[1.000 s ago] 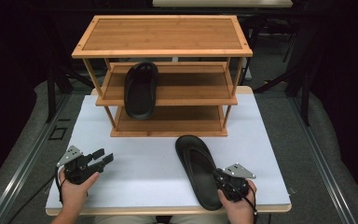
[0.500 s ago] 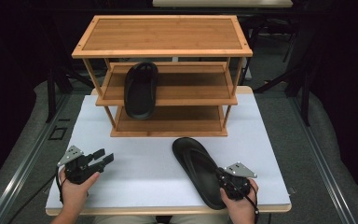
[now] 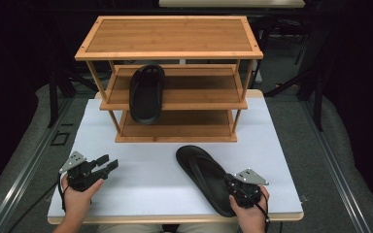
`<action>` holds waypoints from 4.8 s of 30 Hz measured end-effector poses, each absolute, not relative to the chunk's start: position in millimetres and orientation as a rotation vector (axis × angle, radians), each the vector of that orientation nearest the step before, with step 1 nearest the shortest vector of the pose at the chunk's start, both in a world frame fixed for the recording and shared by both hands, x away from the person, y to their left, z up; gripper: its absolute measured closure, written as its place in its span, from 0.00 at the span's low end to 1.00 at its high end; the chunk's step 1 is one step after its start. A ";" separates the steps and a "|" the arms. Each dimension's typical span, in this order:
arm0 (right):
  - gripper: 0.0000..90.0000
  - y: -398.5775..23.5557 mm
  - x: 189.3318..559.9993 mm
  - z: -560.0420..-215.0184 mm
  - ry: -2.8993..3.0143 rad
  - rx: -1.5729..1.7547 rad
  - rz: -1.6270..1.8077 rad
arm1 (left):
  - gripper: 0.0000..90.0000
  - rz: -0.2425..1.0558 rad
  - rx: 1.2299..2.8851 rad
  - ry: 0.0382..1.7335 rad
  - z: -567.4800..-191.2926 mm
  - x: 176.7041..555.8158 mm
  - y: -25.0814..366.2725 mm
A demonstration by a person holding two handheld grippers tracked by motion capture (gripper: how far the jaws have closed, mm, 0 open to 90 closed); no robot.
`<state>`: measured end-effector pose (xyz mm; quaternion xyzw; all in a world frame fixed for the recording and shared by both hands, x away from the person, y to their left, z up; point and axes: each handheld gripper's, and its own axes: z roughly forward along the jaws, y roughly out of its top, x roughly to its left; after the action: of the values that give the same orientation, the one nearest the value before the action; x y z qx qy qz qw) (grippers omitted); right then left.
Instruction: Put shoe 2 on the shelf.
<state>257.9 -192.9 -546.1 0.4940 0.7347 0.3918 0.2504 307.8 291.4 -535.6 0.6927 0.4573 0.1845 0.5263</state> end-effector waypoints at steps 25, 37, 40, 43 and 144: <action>0.93 -195.2 242.3 -517.9 1.819 1.259 1.271 | 0.54 0.439 1.657 1.090 -536.3 308.3 290.6; 0.93 -202.2 231.3 -503.4 1.707 1.229 1.326 | 0.54 0.441 1.656 1.091 -536.1 308.1 291.4; 0.93 -205.5 231.3 -502.6 1.695 1.232 1.339 | 0.54 0.444 1.652 1.091 -536.3 308.2 291.2; 0.93 -208.2 230.6 -501.1 1.686 1.239 1.340 | 0.54 0.440 1.657 1.093 -536.4 308.2 291.0; 0.77 -144.0 418.5 -380.0 1.651 1.264 1.202 | 0.54 0.428 1.652 1.095 -539.0 310.3 294.2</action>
<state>418.5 -144.0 -380.0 0.4909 0.6409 0.4665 0.3616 310.3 294.2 -539.0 0.6917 0.4585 0.1792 0.5284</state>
